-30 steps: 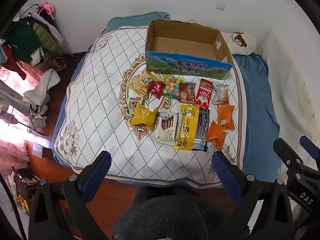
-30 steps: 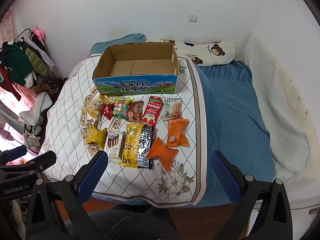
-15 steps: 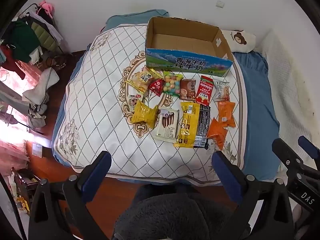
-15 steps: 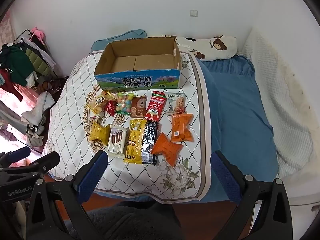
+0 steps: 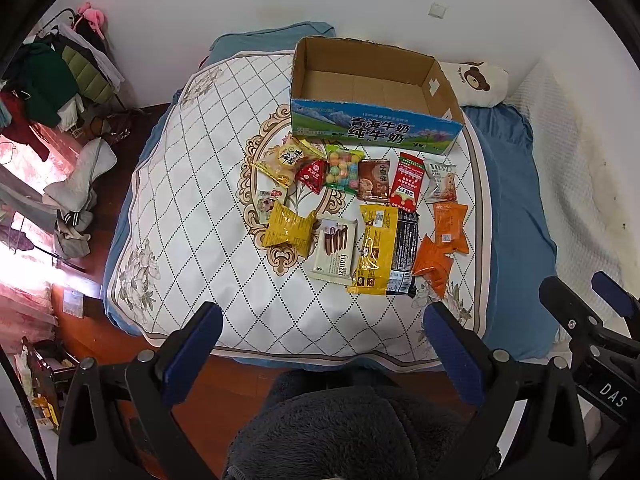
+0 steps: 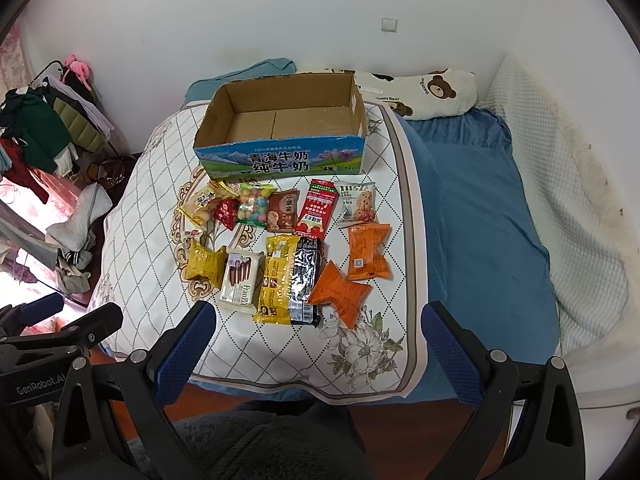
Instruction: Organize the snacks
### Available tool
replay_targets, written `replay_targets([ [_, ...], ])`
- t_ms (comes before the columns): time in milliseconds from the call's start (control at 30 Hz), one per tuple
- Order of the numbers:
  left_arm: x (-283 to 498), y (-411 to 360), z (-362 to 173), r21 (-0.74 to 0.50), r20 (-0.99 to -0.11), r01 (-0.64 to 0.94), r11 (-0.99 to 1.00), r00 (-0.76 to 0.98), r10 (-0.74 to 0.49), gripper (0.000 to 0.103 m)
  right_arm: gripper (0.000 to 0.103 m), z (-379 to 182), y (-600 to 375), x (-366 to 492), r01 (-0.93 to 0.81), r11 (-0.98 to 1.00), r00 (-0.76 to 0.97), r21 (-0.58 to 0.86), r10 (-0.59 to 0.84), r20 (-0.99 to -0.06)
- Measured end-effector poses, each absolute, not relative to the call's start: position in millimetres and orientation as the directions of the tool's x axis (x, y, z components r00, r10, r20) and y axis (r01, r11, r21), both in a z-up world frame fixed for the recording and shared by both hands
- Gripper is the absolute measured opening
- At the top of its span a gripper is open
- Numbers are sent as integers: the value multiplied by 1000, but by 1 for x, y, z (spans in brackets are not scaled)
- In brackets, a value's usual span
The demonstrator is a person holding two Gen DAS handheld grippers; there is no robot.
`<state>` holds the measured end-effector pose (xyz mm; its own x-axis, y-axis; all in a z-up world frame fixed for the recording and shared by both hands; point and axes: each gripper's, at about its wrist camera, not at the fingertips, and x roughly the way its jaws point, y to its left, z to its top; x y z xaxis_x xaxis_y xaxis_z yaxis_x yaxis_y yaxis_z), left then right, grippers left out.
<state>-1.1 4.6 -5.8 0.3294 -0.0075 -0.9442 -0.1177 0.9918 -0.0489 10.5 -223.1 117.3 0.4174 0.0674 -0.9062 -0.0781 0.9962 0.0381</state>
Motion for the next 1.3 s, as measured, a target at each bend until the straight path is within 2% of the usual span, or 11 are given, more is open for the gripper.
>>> replay_targets([
  [1300, -7, 7, 7, -51, -932, -121, 991, 361, -4, 103, 103, 126, -223, 6, -81, 996, 434, 45, 76, -898],
])
